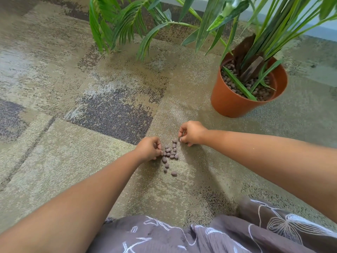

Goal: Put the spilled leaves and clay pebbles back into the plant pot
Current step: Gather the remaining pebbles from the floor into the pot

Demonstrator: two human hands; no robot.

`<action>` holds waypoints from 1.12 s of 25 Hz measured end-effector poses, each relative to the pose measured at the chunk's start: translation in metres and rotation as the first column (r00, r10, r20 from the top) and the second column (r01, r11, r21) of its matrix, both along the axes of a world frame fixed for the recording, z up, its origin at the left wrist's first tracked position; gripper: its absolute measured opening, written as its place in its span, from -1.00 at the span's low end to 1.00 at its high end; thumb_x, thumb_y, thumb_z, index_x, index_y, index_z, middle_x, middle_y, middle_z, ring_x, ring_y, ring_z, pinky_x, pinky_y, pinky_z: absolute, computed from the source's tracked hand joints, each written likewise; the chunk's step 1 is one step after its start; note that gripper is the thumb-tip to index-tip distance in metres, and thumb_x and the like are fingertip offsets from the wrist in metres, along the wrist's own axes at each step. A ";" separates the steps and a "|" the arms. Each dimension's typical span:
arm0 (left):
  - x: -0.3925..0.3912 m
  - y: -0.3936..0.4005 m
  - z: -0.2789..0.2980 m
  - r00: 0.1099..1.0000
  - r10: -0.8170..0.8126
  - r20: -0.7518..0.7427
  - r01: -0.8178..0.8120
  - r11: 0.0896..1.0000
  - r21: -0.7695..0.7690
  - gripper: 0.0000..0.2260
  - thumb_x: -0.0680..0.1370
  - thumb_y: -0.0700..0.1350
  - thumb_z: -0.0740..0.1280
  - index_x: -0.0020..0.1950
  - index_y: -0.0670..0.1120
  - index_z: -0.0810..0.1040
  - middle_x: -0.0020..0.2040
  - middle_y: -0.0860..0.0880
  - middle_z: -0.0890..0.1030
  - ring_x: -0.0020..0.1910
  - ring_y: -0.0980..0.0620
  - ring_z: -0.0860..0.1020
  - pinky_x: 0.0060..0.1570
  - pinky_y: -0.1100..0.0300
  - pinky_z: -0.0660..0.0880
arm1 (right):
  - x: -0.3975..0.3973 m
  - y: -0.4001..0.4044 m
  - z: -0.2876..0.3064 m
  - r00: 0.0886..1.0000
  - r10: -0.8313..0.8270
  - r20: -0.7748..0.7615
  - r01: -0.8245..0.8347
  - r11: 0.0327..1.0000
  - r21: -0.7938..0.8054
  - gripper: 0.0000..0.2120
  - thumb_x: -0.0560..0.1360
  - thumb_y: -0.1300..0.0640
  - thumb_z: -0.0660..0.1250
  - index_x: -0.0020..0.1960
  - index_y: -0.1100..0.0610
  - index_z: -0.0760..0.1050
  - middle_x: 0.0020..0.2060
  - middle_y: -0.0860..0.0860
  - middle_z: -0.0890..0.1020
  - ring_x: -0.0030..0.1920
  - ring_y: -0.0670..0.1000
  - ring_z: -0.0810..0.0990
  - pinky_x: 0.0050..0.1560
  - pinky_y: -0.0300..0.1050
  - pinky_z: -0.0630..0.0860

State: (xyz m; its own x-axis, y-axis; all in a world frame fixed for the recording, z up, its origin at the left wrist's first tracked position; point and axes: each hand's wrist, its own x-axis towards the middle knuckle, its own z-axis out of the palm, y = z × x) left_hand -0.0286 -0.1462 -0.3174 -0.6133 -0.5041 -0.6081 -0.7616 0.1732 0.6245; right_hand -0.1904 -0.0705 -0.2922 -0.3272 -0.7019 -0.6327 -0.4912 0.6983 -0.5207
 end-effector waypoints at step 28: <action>-0.198 0.035 0.172 0.832 0.366 -0.417 -0.246 0.917 0.313 -0.70 0.51 -0.10 0.32 0.22 -0.11 0.45 0.18 -0.06 0.52 0.05 -0.02 0.51 0.05 0.10 0.49 | -0.136 0.061 0.130 0.779 -0.327 -0.535 0.109 0.911 -0.397 -0.67 0.45 0.11 0.36 0.19 0.13 0.47 0.16 0.12 0.52 0.09 0.11 0.51 0.02 -0.05 0.47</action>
